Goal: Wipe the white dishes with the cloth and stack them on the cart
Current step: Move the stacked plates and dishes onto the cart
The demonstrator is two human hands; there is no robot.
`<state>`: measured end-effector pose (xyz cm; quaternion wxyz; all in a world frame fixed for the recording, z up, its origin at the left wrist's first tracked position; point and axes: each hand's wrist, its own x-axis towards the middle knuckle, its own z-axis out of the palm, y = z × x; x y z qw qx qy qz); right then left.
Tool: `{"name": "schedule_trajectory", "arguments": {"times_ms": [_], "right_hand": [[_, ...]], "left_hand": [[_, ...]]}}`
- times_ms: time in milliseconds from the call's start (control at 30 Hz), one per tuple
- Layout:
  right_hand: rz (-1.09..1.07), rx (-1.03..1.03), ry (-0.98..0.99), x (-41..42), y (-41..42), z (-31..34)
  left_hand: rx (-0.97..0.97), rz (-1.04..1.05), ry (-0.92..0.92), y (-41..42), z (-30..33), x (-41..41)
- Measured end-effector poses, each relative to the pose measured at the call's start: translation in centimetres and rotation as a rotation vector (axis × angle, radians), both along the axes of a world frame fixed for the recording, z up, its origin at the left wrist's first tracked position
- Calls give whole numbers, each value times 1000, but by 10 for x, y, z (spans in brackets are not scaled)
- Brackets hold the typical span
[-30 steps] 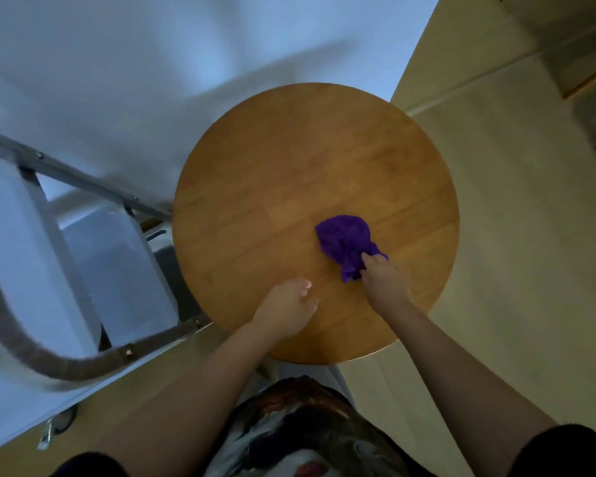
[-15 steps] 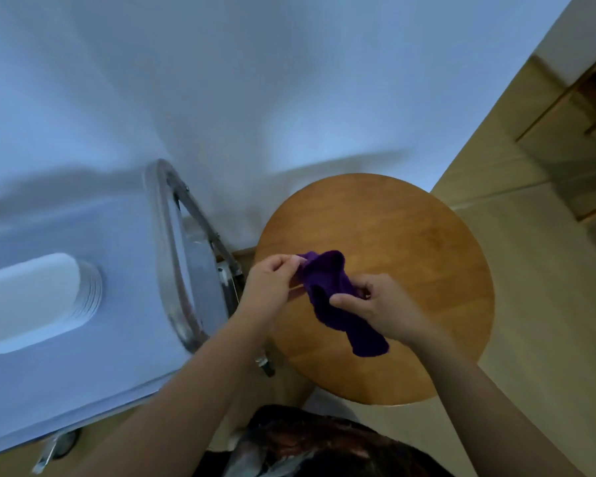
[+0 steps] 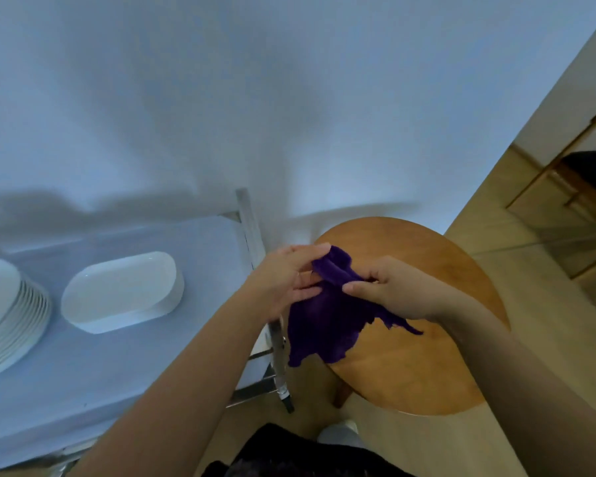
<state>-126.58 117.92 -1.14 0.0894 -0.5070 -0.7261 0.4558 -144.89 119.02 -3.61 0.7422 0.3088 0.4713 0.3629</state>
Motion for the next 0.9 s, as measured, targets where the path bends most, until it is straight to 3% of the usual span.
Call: {"name": "schedule_trajectory", "arguments": {"times_ms": [100,200,300,400,633,767,900], "right_hand": [[75,13,-44,-15,-6,12],[87,38,-63,-22,-11,10],[-62,251,-75,-16,-17,-2],[-9,371,-112,-15,-21,-10],[-23,538,-208,-23,-12,-15],[-152,486,-51,-36,-15,-22],[-205,338,-33,-33,-7,-25]], "left_hand": [[-41,-152,190,-10,9,-7],[-41,-24,266,-13,16,-9],[-45,166,164,-14,19,-13],[-45,248,57,-16,24,-13],[28,309,62,-15,37,-5],[92,274,97,-10,50,3],[165,241,152,-3,60,6]]}}
